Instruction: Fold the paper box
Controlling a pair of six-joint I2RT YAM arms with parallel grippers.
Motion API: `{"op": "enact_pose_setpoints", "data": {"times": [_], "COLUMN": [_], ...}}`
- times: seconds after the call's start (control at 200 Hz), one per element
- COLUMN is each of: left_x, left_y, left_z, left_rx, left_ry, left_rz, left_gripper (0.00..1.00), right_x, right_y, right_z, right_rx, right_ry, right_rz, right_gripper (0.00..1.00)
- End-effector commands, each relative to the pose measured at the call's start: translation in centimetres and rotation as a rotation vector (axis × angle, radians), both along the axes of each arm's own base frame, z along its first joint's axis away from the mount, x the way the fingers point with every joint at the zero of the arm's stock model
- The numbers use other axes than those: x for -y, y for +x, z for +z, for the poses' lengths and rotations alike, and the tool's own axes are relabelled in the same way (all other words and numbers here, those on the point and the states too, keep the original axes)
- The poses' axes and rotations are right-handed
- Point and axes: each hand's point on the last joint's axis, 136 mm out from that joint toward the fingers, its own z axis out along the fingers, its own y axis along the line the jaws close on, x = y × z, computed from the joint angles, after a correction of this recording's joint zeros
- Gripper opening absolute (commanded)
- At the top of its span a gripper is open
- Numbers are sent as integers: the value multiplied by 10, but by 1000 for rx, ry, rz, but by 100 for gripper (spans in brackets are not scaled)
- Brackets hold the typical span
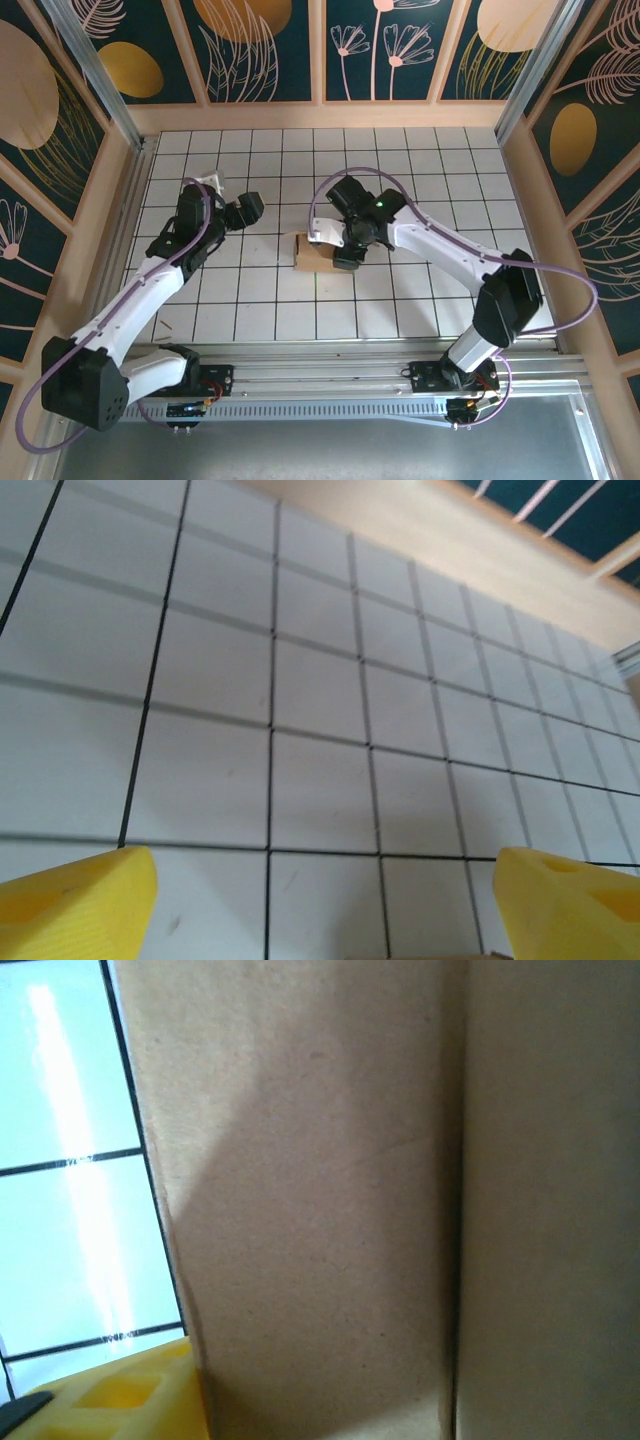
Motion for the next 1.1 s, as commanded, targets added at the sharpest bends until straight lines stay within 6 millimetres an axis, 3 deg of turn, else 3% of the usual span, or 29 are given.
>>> {"op": "enact_pose_setpoints", "data": {"times": [0.0,0.17,0.415,0.636,0.736,0.821,0.876,0.891,0.896,0.941,1.006,1.021,1.096], "left_x": [2,12,6,0,-3,1,5,7,8,16,25,28,40], "left_y": [-3,-6,-12,-16,-25,-42,-57,-62,-63,-76,-92,-95,-102], "left_z": [-33,-55,-66,-69,-72,-78,-85,-87,-88,-95,-102,-104,-104], "left_rx": [-101,-155,-171,-192,-232,-293,-344,-360,-364,-398,-428,-433,-432], "left_ry": [-75,-100,-83,-80,-103,-179,-264,-288,-296,-365,-420,-427,-462], "left_rz": [33,-10,11,44,76,84,92,94,94,83,79,76,43], "left_gripper": [86,82,81,78,67,54,48,46,46,44,43,42,41], "right_x": [14,-7,-30,-36,-37,-16,21,23,34,63,95,101,116], "right_y": [-7,6,15,22,30,49,62,60,63,64,57,55,49], "right_z": [-23,-14,40,81,116,145,156,155,157,159,142,131,98], "right_rx": [-108,-84,33,91,107,88,17,-7,-13,-103,-242,-287,-384], "right_ry": [-119,-50,152,296,465,660,818,840,868,1009,1187,1205,1235], "right_rz": [-29,-26,-11,-70,-183,-443,-688,-714,-751,-874,-988,-1024,-1088], "right_gripper": [64,72,98,99,99,93,83,81,80,69,48,46,44]}}
